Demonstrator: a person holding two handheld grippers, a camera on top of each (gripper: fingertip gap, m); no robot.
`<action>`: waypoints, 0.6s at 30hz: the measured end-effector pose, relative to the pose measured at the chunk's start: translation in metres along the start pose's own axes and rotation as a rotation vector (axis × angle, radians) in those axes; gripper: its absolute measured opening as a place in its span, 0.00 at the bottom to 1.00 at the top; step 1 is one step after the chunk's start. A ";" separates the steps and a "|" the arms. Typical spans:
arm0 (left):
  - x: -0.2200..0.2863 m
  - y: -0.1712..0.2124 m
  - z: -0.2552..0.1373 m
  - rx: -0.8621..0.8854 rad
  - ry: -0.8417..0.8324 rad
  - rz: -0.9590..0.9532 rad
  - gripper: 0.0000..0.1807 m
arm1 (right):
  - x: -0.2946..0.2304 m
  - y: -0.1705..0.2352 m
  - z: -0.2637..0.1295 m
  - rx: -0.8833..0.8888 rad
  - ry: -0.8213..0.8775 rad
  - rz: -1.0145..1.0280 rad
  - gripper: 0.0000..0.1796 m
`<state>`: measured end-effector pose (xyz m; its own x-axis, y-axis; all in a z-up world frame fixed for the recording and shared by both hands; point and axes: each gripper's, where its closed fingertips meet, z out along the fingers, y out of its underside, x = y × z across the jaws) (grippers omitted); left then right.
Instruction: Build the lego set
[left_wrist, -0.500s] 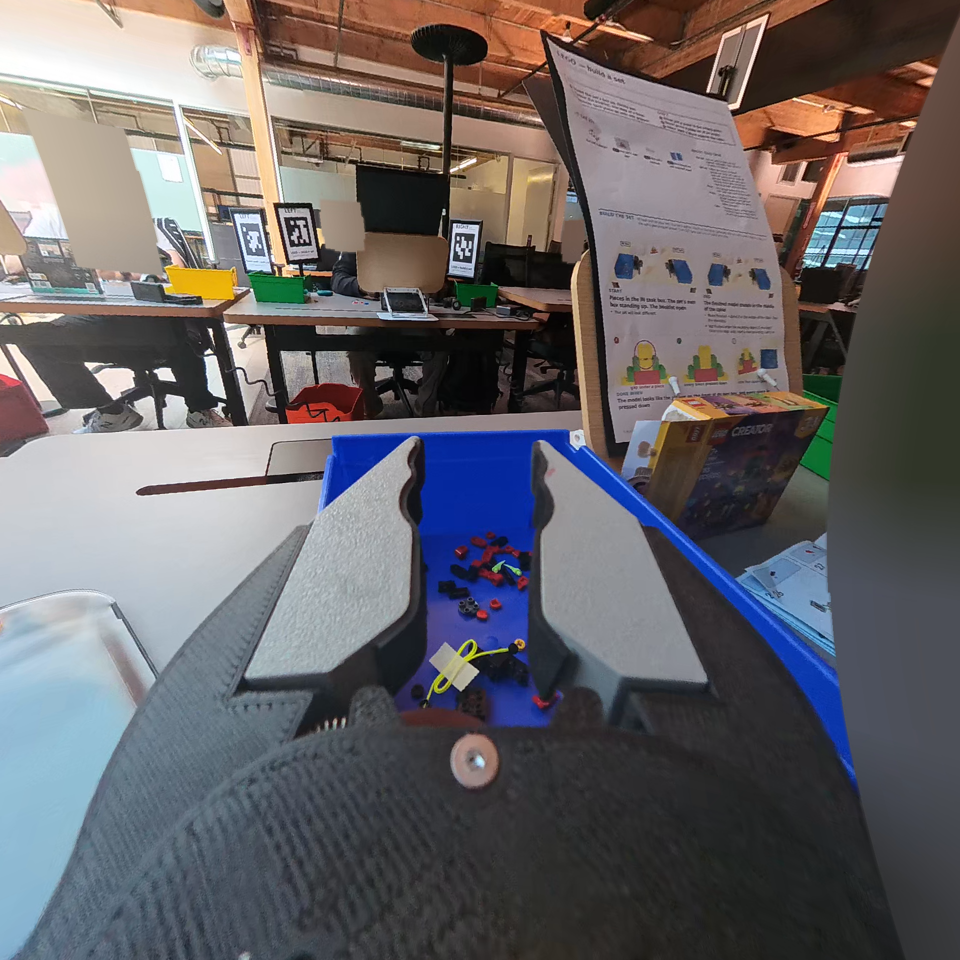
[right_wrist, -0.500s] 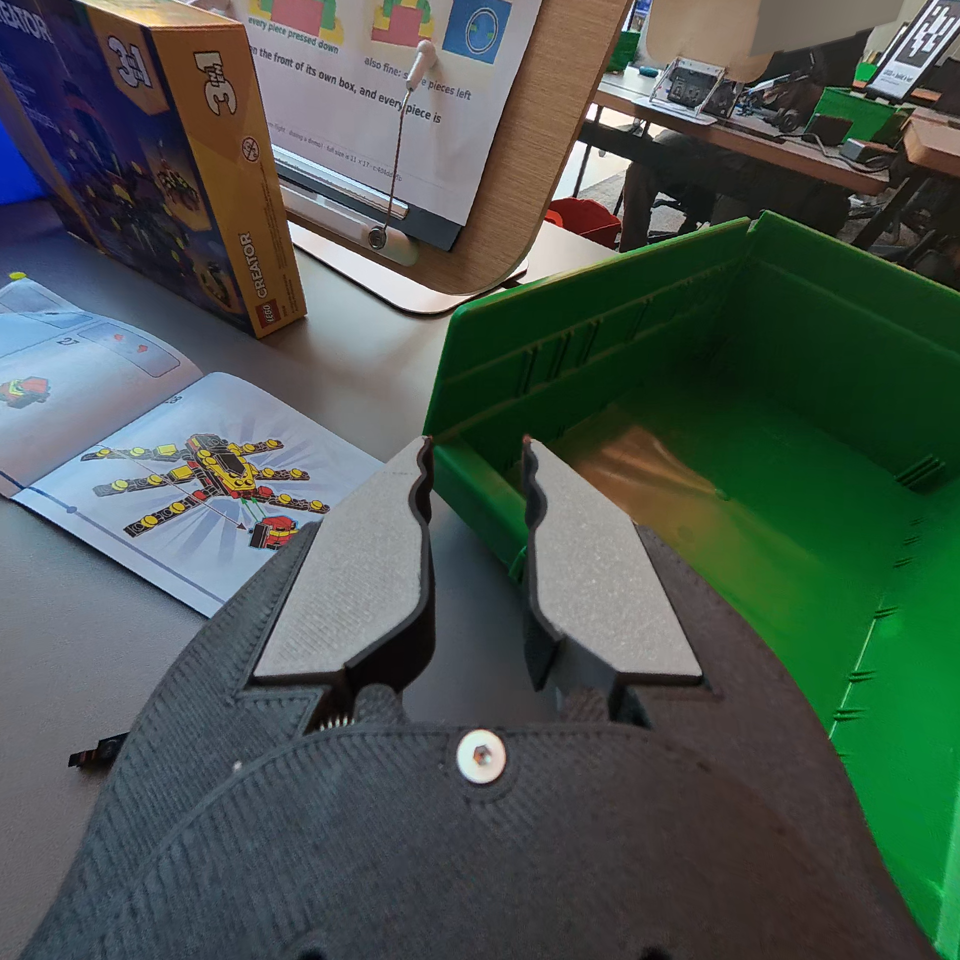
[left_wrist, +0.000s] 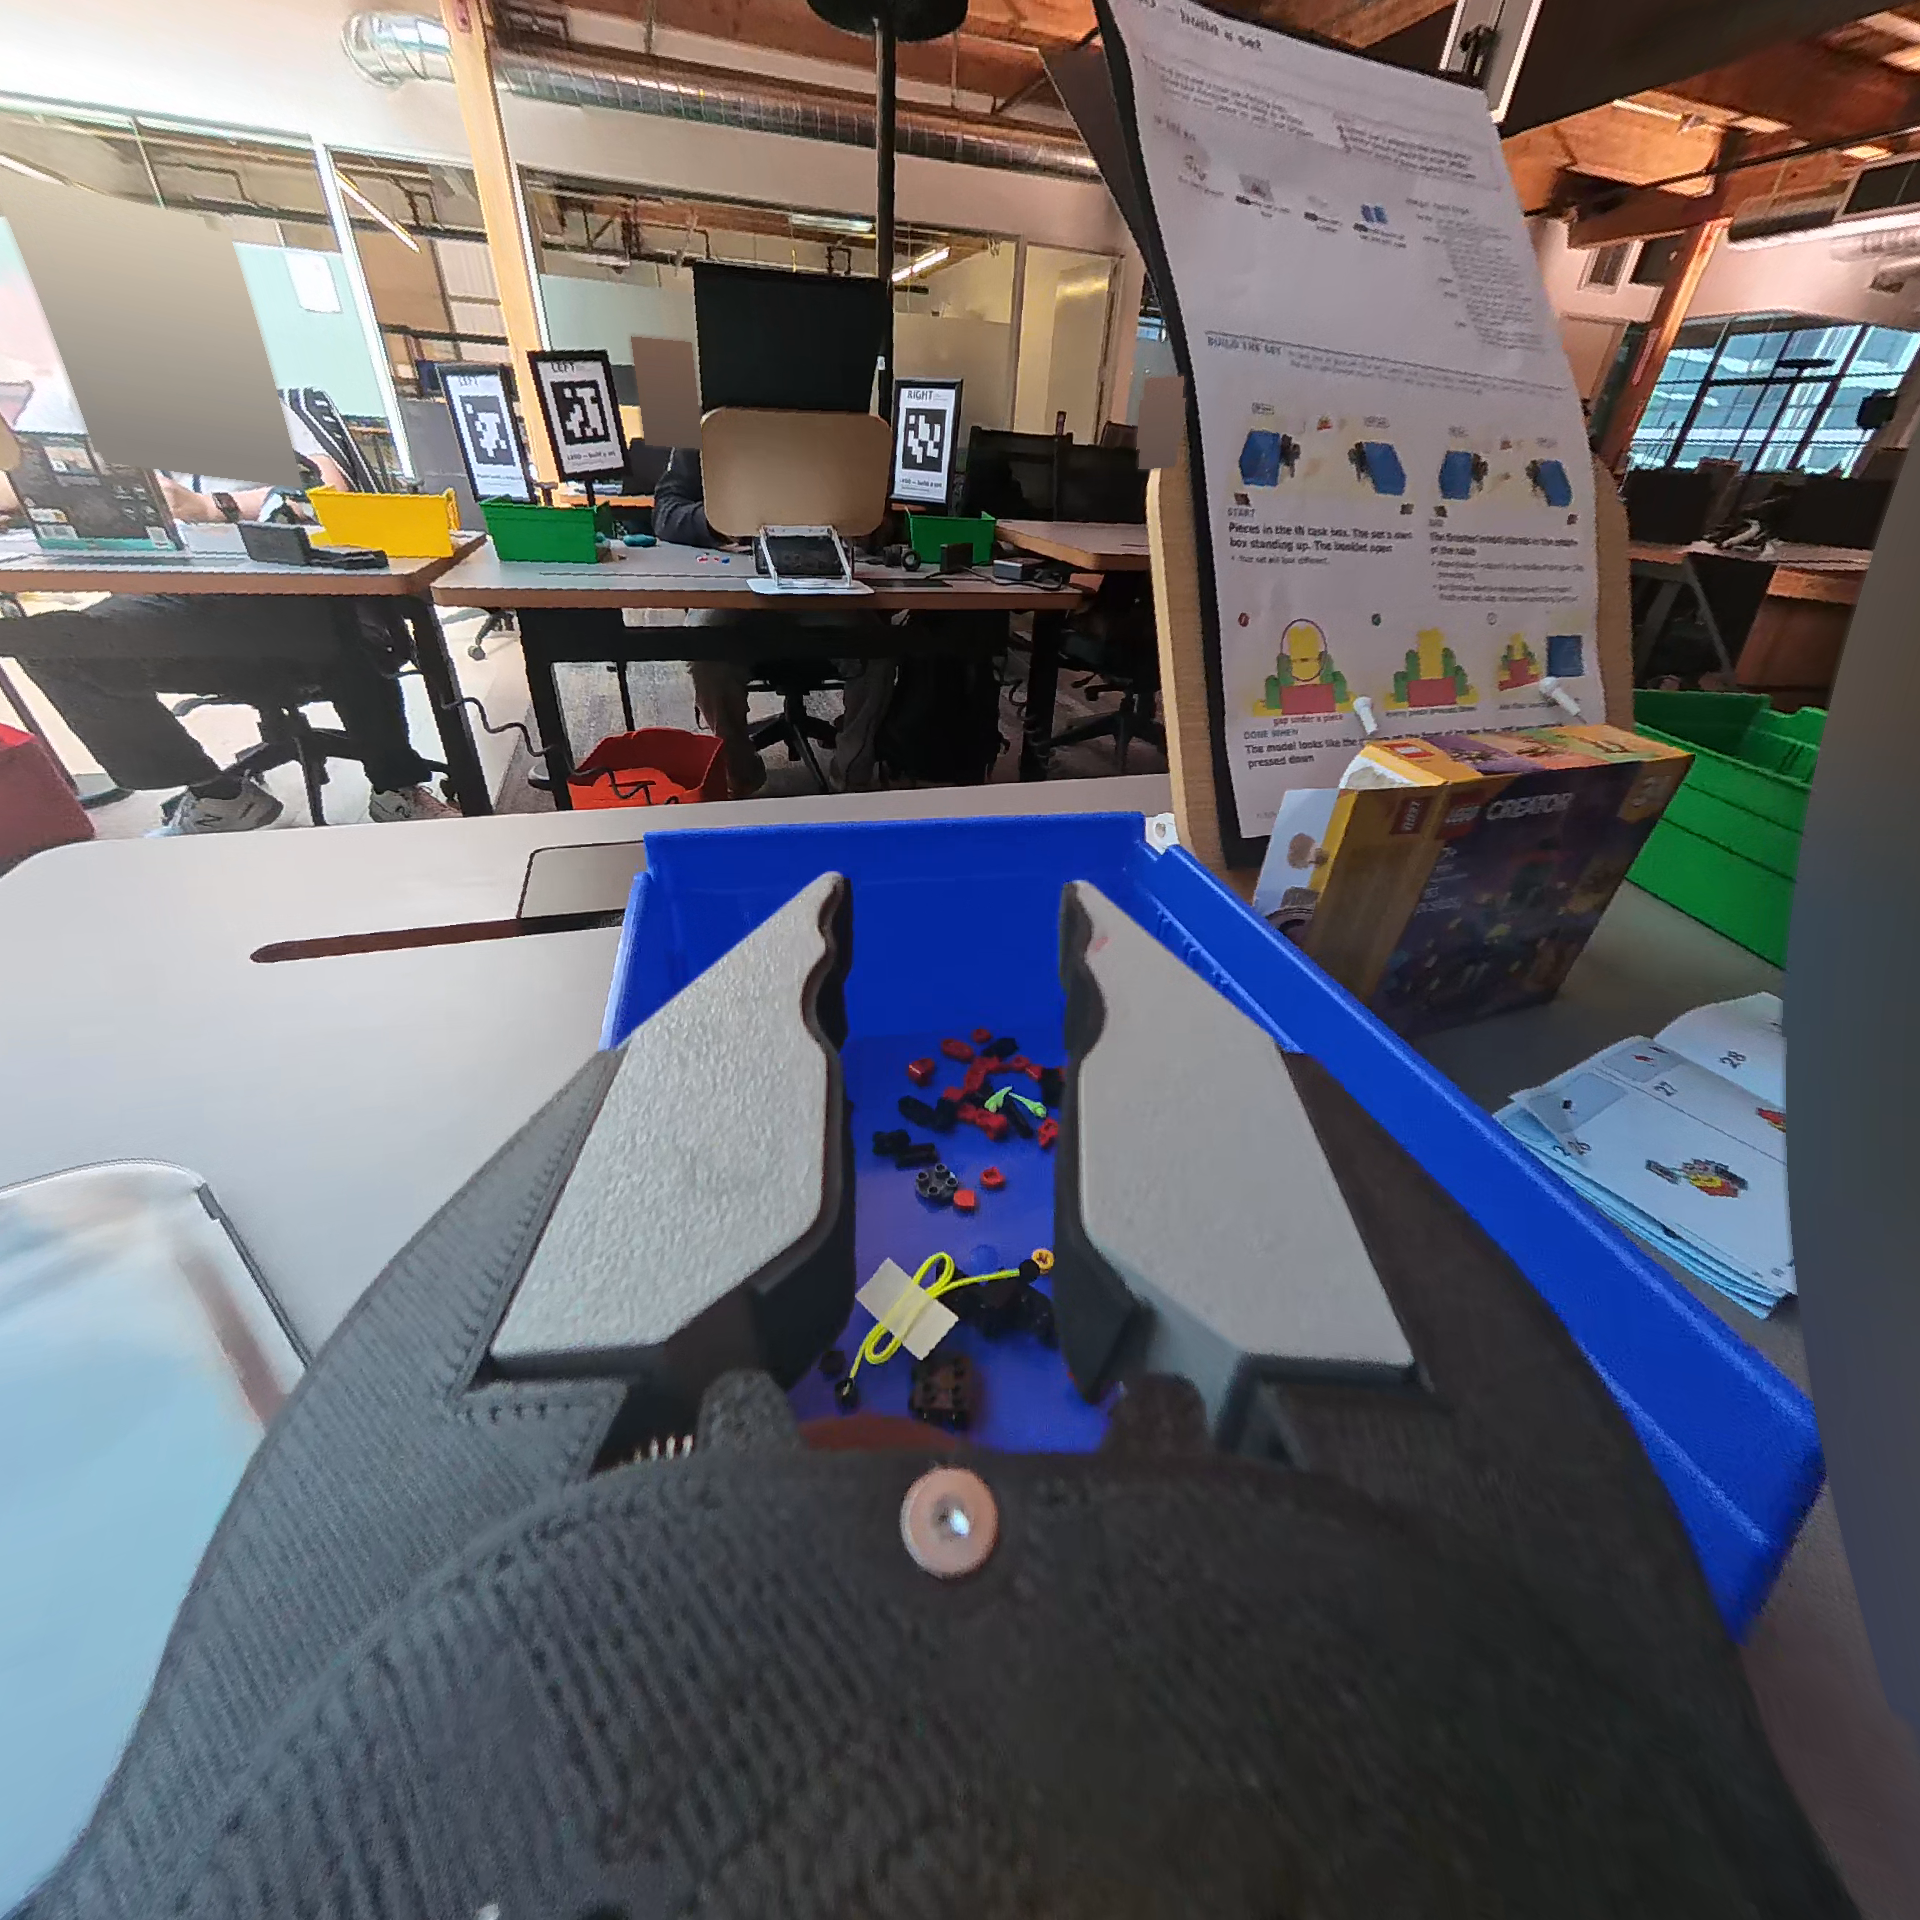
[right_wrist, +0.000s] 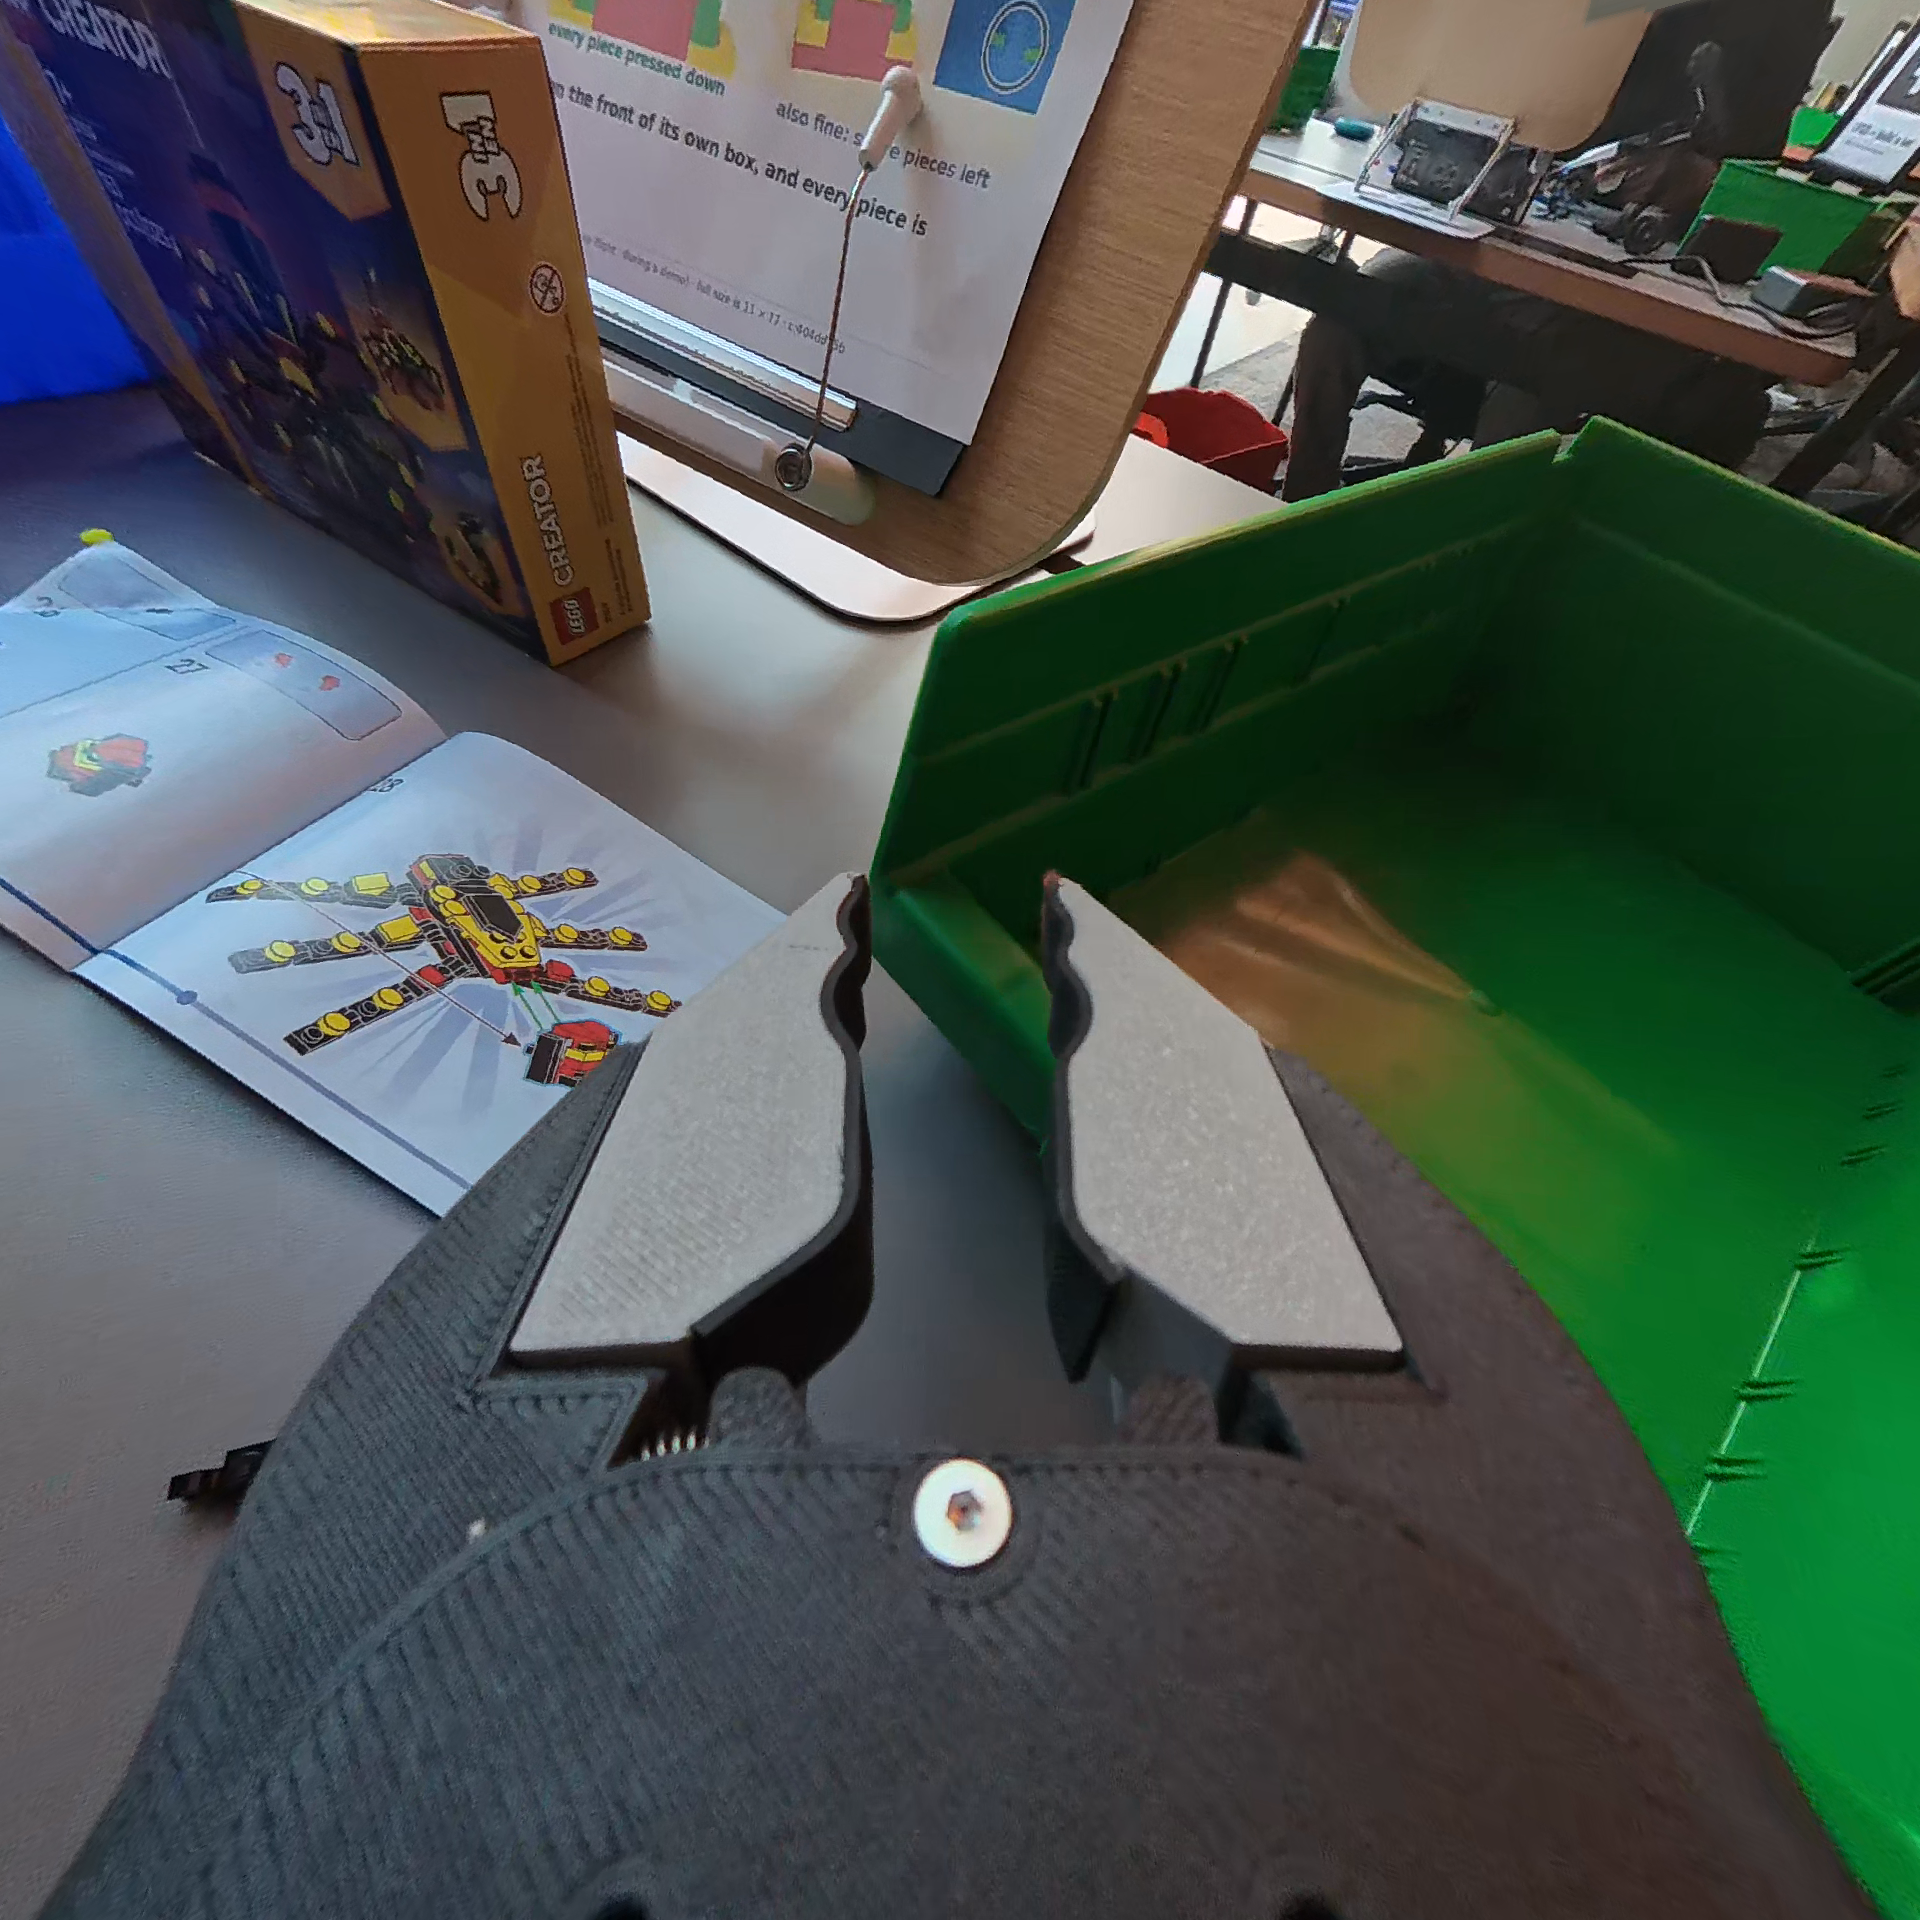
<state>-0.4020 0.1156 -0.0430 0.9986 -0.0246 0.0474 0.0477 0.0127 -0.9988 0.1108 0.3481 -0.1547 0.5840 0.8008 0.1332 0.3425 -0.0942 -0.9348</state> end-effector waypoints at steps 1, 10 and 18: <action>0.000 0.001 0.000 -0.003 0.001 0.000 0.20 | 0.000 0.000 0.000 0.002 -0.002 0.004 0.17; 0.002 -0.001 -0.001 0.001 0.002 0.012 0.20 | -0.002 0.001 0.001 -0.008 -0.004 -0.010 0.16; 0.004 0.001 0.000 -0.004 0.007 0.015 0.20 | -0.002 0.002 0.002 -0.018 -0.006 -0.012 0.16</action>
<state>-0.3983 0.1156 -0.0434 0.9990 -0.0314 0.0321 0.0324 0.0087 -0.9994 0.1089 0.3474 -0.1574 0.5749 0.8057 0.1426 0.3627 -0.0947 -0.9271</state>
